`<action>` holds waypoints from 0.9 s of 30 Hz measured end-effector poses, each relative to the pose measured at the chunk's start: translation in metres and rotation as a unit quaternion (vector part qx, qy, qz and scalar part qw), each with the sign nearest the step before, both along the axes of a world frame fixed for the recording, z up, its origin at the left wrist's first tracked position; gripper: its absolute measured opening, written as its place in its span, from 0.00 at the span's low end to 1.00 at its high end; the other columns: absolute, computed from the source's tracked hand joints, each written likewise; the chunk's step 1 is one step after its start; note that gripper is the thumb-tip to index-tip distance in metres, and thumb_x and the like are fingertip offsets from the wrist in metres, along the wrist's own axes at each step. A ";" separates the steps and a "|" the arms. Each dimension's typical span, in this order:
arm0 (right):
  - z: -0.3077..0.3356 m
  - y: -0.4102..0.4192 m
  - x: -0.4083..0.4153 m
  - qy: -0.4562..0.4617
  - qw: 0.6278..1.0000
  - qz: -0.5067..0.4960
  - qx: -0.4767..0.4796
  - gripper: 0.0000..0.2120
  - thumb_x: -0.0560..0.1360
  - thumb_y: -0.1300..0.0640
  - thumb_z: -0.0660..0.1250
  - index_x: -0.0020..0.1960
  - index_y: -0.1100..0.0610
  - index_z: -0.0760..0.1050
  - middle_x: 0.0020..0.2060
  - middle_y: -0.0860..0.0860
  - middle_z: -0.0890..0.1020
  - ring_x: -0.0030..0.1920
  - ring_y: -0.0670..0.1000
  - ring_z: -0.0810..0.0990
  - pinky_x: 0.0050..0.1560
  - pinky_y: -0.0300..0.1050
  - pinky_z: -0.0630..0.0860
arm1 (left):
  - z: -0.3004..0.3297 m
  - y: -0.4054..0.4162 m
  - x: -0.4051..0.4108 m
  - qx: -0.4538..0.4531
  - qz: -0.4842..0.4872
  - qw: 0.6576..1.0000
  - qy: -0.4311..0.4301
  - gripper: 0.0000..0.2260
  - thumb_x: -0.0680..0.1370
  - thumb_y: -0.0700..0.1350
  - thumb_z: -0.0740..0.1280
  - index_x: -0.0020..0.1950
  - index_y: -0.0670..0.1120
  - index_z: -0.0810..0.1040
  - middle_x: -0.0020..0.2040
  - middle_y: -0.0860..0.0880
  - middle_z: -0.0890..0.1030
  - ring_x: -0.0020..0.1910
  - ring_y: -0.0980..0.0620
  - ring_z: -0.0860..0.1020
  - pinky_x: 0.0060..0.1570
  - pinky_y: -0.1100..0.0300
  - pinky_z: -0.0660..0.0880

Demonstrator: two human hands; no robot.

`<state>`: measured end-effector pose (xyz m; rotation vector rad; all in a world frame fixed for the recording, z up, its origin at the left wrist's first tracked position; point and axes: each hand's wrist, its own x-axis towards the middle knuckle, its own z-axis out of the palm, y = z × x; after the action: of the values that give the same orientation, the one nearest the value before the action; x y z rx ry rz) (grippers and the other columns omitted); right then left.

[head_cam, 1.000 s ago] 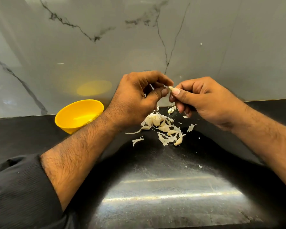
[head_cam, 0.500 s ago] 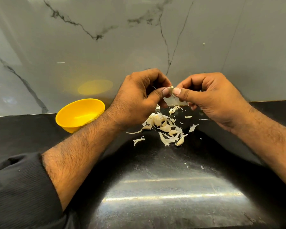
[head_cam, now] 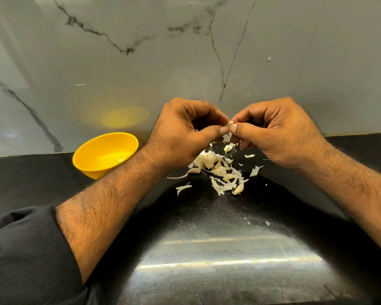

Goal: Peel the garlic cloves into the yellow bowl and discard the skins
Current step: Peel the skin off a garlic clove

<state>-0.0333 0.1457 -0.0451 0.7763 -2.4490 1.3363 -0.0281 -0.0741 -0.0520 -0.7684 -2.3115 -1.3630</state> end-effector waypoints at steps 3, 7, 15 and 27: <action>-0.001 0.000 -0.002 -0.003 1.000 -0.005 -0.007 0.03 0.79 0.56 0.74 0.48 0.52 0.87 0.37 0.48 0.88 0.35 0.50 0.87 0.43 0.49 0.86 | -0.002 0.001 -0.001 0.009 0.001 1.000 -0.010 0.04 0.79 0.37 0.76 0.54 0.41 0.88 0.44 0.49 0.89 0.42 0.52 0.88 0.42 0.61 0.83; -0.002 0.003 -0.004 -0.036 0.999 0.010 -0.034 0.03 0.79 0.57 0.74 0.50 0.54 0.87 0.38 0.51 0.88 0.35 0.51 0.87 0.42 0.49 0.86 | -0.002 0.002 0.000 0.010 0.005 1.000 -0.011 0.05 0.80 0.37 0.74 0.54 0.41 0.88 0.44 0.49 0.89 0.42 0.52 0.88 0.40 0.55 0.85; 0.000 0.003 -0.004 -0.109 0.986 0.055 -0.115 0.06 0.81 0.61 0.70 0.52 0.62 0.86 0.41 0.59 0.88 0.37 0.56 0.84 0.43 0.52 0.81 | 0.000 0.001 0.001 0.025 0.007 0.999 -0.034 0.08 0.79 0.38 0.77 0.58 0.42 0.87 0.46 0.47 0.89 0.43 0.50 0.89 0.41 0.50 0.86; 0.006 0.003 0.003 0.015 0.997 -0.017 0.072 0.05 0.81 0.53 0.71 0.50 0.47 0.86 0.35 0.43 0.86 0.34 0.43 0.85 0.39 0.38 0.83 | 0.003 0.005 0.006 -0.050 0.048 0.997 0.032 0.04 0.78 0.40 0.76 0.52 0.45 0.88 0.42 0.53 0.87 0.43 0.56 0.86 0.44 0.65 0.81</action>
<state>-0.0300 0.1483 -0.0395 0.7784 -2.5443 1.1385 -0.0220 -0.0693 -0.0493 -0.7098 -2.3487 -1.1711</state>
